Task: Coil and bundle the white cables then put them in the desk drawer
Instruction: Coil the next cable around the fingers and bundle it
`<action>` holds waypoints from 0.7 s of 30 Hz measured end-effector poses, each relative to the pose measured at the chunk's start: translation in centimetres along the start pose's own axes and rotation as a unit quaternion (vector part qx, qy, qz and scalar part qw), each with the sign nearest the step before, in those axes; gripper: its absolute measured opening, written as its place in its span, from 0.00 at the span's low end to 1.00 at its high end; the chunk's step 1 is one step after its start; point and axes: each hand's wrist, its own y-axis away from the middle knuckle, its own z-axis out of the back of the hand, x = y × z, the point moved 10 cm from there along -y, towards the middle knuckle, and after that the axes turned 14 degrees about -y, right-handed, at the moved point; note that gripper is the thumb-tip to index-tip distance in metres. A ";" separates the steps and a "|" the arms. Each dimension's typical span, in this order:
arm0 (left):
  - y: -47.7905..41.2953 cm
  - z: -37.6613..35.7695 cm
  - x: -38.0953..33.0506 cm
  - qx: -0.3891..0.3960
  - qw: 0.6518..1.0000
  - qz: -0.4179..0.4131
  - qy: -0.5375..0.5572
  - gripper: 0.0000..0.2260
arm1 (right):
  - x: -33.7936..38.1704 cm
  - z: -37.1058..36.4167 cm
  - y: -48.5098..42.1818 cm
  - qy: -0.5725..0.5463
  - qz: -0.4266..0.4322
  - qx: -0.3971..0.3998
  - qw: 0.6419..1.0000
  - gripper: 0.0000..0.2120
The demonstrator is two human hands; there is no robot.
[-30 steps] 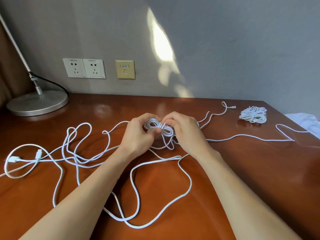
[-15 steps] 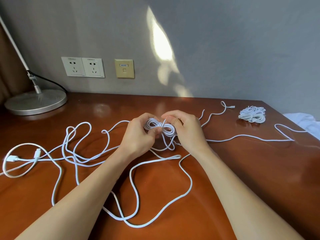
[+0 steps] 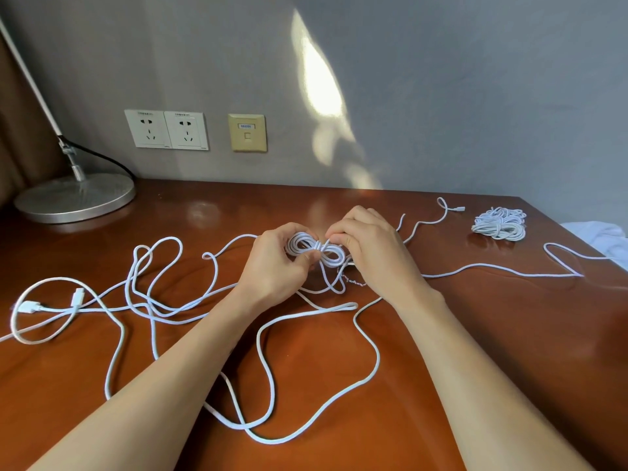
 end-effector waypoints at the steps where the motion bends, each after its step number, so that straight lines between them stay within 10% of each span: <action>1: 0.0 0.0 -0.1 0.002 1.000 -0.003 -0.001 0.07 | 0.1 0.1 0.0 -0.011 0.002 -0.005 1.000 0.06; 21: 0.1 0.0 -1.1 -0.015 0.996 -0.065 -0.065 0.13 | -2.9 -0.8 0.7 -0.207 -0.186 -0.041 0.960 0.10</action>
